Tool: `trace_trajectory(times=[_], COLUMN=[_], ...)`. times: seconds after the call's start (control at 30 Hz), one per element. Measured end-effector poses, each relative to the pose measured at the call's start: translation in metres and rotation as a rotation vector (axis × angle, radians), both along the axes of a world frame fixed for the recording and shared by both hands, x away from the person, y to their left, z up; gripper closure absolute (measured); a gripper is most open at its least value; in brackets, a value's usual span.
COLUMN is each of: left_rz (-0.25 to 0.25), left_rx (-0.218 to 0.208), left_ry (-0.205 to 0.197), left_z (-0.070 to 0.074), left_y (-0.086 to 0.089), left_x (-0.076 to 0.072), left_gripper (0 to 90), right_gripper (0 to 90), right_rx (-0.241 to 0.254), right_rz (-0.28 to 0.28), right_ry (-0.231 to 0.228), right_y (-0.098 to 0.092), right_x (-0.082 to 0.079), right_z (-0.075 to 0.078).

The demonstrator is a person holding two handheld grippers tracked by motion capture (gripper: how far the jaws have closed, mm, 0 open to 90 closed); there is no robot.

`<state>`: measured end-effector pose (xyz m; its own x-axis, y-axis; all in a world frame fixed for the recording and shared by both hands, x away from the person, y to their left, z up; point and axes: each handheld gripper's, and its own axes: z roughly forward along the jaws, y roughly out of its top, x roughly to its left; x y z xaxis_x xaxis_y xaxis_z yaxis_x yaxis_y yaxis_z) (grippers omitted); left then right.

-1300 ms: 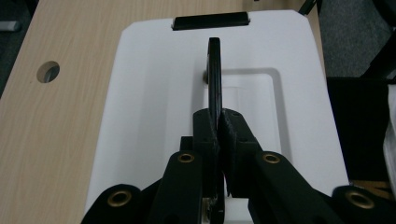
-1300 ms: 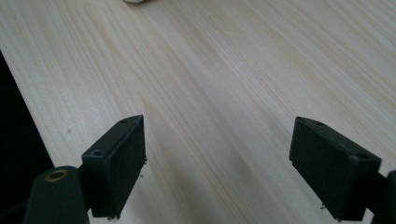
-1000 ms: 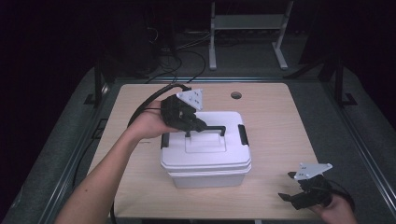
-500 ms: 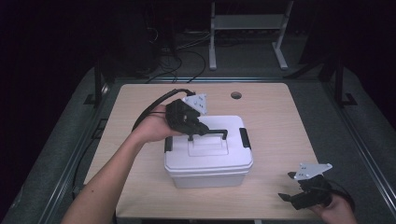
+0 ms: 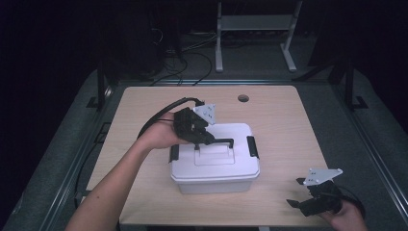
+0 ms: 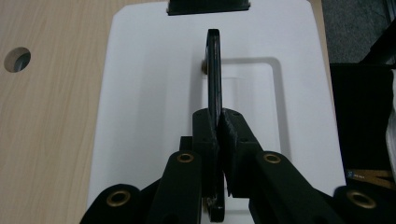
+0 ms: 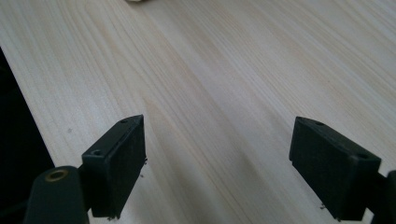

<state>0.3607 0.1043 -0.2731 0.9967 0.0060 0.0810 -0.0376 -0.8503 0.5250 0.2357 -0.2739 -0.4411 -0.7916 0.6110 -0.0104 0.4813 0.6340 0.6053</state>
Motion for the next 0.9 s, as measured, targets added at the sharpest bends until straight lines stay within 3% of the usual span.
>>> trace_trajectory(times=[0.13, 0.33, 0.57, 0.9], left_rz=[0.006, 0.001, 0.021, 0.058], left_rx=[-0.005, -0.062, -0.053, -0.064], left_ry=[0.011, 0.041, 0.032, 0.042], left_z=[0.002, 0.011, 0.014, 0.005], left_y=[0.003, 0.015, 0.031, 0.055], left_x=[-0.001, -0.003, -0.009, -0.008], left_gripper=[78.8, 66.2, 64.0, 64.1], right_gripper=[18.1, 18.1, 18.0, 18.1], right_rx=[0.0, -0.006, -0.009, -0.005], right_rz=[0.004, 0.005, 0.002, 0.005], right_ry=[0.0, 0.001, -0.001, -0.002], right_y=[0.002, 0.003, 0.004, 0.006], right_x=[0.001, 0.003, 0.002, 0.005], right_z=[0.0, 0.0, 0.0, 0.0])
